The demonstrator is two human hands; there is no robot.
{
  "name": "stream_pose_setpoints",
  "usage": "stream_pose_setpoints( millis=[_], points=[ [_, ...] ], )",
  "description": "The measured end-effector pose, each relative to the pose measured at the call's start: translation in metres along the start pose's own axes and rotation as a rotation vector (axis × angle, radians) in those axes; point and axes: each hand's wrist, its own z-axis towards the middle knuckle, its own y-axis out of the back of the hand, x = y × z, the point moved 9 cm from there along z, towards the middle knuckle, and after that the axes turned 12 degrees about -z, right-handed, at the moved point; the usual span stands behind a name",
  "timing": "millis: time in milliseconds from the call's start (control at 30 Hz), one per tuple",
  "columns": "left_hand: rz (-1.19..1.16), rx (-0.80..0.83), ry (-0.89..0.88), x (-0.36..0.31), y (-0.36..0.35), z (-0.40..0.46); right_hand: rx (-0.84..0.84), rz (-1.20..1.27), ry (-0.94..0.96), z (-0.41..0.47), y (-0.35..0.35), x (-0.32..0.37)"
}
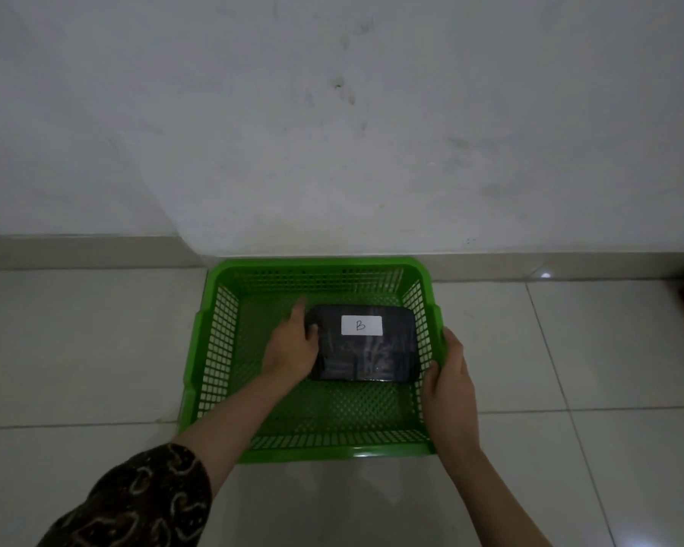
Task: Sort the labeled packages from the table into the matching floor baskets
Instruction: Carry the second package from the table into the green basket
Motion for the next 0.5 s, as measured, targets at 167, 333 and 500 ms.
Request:
stream_pose_setpoints(
  millis=[167,333,500],
  points=[
    [0.188,-0.276,-0.497,-0.037,0.089,-0.052,-0.025,-0.047,0.013,0.001,0.004,0.005],
    [0.059,-0.42,-0.249,0.041,0.137,-0.101,-0.222,-0.548,0.513,-0.013,0.002,0.066],
    [-0.01,-0.311,-0.232,0.074,0.121,-0.108,0.251,-0.795,0.931,-0.032,-0.079,0.091]
  ],
)
